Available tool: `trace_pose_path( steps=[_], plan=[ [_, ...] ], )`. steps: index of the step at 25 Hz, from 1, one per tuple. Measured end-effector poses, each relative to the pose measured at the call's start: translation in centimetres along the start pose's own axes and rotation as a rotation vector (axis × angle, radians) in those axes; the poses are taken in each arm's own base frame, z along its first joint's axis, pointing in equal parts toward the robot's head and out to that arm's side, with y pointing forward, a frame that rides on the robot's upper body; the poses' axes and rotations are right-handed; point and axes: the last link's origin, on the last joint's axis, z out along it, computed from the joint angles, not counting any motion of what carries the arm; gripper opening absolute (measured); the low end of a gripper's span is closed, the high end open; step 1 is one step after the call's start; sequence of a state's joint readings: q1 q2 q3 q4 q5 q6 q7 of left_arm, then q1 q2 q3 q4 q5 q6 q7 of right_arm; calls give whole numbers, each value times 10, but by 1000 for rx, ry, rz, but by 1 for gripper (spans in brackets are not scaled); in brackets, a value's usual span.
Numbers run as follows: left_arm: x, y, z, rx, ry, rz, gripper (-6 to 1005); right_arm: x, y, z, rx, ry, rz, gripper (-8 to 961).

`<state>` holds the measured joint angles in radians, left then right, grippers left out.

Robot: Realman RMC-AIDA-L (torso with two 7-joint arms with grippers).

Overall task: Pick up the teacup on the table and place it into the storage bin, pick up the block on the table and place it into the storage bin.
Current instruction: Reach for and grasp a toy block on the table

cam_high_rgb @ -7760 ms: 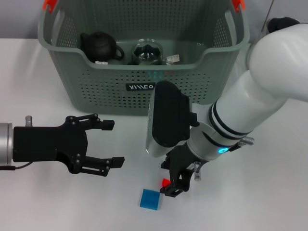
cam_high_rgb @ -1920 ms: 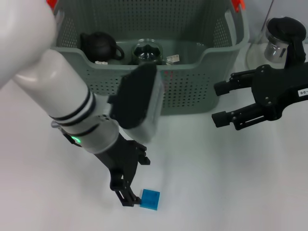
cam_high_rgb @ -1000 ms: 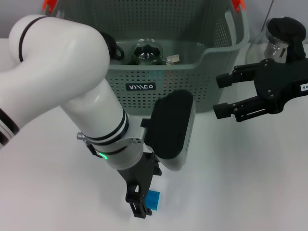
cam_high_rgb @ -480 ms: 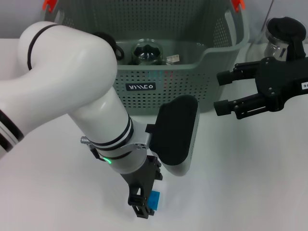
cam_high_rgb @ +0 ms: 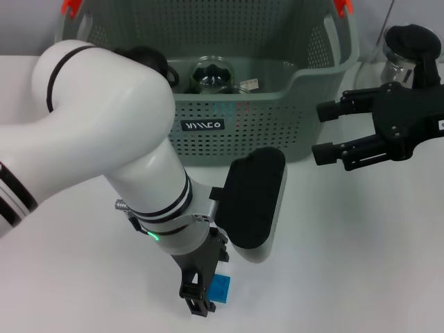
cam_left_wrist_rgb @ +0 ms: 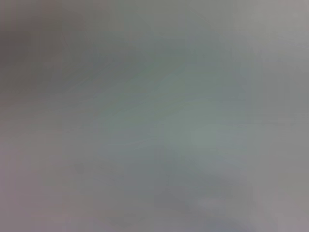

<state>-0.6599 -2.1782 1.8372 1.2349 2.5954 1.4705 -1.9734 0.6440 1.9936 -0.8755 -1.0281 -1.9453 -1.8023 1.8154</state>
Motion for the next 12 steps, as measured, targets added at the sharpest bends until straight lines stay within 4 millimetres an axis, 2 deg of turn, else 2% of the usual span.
trace_pose_path(
  steps=[12],
  plan=[
    [0,-1,4,9,-22,17,754,1,-1,0,0,-10,-6,912]
  ],
)
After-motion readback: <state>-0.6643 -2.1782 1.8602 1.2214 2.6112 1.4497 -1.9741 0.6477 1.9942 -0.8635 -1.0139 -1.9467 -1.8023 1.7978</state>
